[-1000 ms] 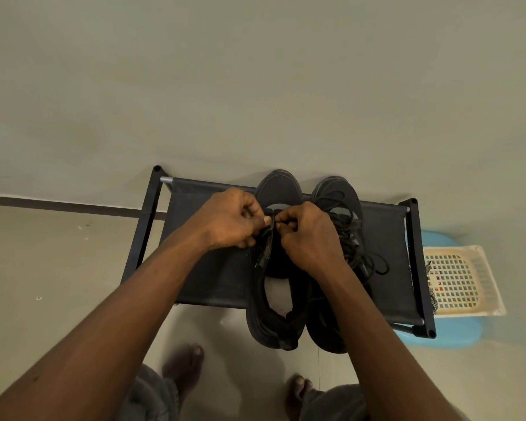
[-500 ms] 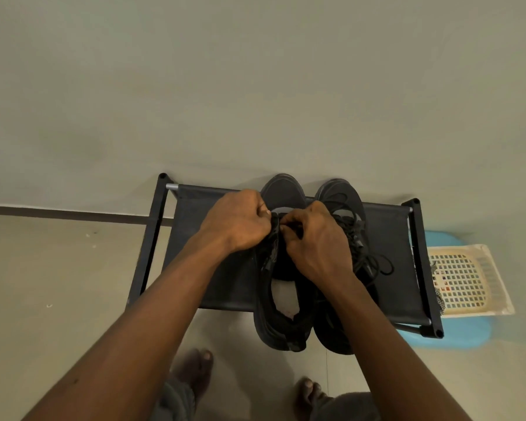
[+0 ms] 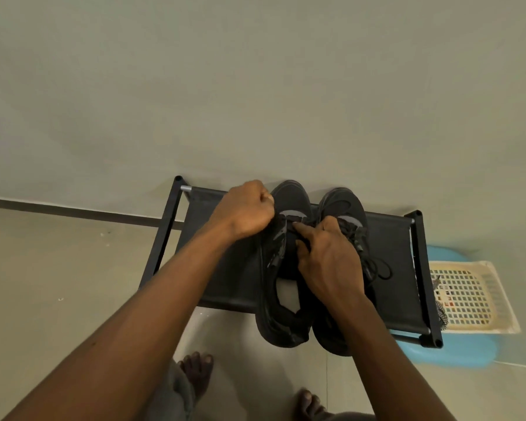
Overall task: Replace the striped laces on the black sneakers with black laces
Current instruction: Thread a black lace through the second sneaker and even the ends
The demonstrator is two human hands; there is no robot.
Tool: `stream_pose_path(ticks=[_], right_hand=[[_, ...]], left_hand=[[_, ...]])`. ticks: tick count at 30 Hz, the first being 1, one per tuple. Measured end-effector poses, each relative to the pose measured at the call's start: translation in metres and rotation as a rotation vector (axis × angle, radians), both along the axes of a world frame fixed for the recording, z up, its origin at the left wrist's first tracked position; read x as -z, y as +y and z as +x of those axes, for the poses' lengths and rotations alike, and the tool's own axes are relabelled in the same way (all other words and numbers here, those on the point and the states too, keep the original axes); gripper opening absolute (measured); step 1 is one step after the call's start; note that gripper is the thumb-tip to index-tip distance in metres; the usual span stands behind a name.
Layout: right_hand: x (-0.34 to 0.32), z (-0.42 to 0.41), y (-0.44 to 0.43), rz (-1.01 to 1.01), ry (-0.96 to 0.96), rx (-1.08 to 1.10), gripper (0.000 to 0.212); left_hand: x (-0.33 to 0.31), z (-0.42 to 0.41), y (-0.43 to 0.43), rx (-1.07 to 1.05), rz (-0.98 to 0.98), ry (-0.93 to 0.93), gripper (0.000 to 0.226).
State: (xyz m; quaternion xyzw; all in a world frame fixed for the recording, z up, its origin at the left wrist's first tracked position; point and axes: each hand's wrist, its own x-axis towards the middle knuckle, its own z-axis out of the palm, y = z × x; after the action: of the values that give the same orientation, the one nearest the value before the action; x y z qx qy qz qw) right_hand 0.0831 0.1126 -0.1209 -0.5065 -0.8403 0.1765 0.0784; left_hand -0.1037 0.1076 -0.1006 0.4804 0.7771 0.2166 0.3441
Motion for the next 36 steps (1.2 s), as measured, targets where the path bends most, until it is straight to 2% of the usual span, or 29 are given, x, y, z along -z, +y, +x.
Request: stream_pose_path(ticks=[2, 7, 8, 9, 10, 11, 14, 15, 18, 22, 26, 29, 30, 32, 34, 36], right_hand=[[-0.003, 0.004, 0.003, -0.02, -0.014, -0.009, 0.039], [-0.005, 0.004, 0.009, -0.055, -0.034, 0.007, 0.038], [-0.005, 0.003, 0.01, -0.063, -0.015, 0.014, 0.037], [-0.005, 0.002, 0.01, -0.075, 0.004, 0.022, 0.036], [-0.005, 0.0, 0.01, -0.088, 0.018, 0.027, 0.035], [-0.005, -0.001, 0.011, -0.094, 0.028, 0.029, 0.034], [-0.006, -0.006, 0.01, -0.1, 0.038, 0.044, 0.032], [-0.007, -0.008, 0.01, -0.102, 0.035, 0.058, 0.031], [-0.007, -0.012, 0.01, -0.089, 0.013, 0.08, 0.027], [-0.004, -0.012, 0.009, -0.08, 0.037, 0.088, 0.023], [-0.002, -0.014, 0.009, -0.064, 0.034, 0.087, 0.024], [0.0, -0.017, 0.009, -0.064, 0.026, 0.128, 0.046], [0.001, -0.016, 0.01, -0.069, 0.016, 0.149, 0.053], [0.002, -0.015, 0.011, -0.09, 0.001, 0.182, 0.064], [0.001, -0.015, 0.011, -0.108, -0.004, 0.195, 0.071], [0.0, -0.015, 0.01, -0.117, -0.006, 0.196, 0.073]], left_hand=[[-0.005, 0.0, -0.004, -0.171, 0.086, -0.301, 0.017], [-0.025, -0.005, -0.009, -0.601, 0.42, -1.29, 0.029], [-0.027, -0.009, -0.011, -0.669, 0.481, -1.422, 0.031], [-0.027, -0.013, -0.012, -0.716, 0.519, -1.452, 0.031], [-0.027, -0.015, -0.014, -0.73, 0.526, -1.367, 0.029], [-0.022, -0.016, -0.016, -0.704, 0.511, -1.186, 0.026], [-0.003, -0.008, -0.027, -0.425, 0.384, -0.424, 0.016], [0.002, -0.003, -0.03, -0.3, 0.313, -0.24, 0.012], [0.011, 0.016, -0.033, -0.02, 0.076, 0.03, 0.016], [0.02, 0.029, -0.027, -0.012, 0.073, 0.192, 0.015], [0.021, 0.023, -0.027, 0.01, 0.082, 0.219, 0.008], [0.021, 0.018, -0.026, -0.019, 0.094, 0.12, 0.013], [0.022, 0.017, -0.024, -0.061, 0.119, 0.009, 0.015], [0.016, 0.016, -0.021, -0.212, 0.213, -0.359, 0.023], [0.005, 0.014, -0.017, -0.362, 0.33, -0.753, 0.025], [-0.005, 0.009, -0.015, -0.461, 0.419, -1.064, 0.025]])
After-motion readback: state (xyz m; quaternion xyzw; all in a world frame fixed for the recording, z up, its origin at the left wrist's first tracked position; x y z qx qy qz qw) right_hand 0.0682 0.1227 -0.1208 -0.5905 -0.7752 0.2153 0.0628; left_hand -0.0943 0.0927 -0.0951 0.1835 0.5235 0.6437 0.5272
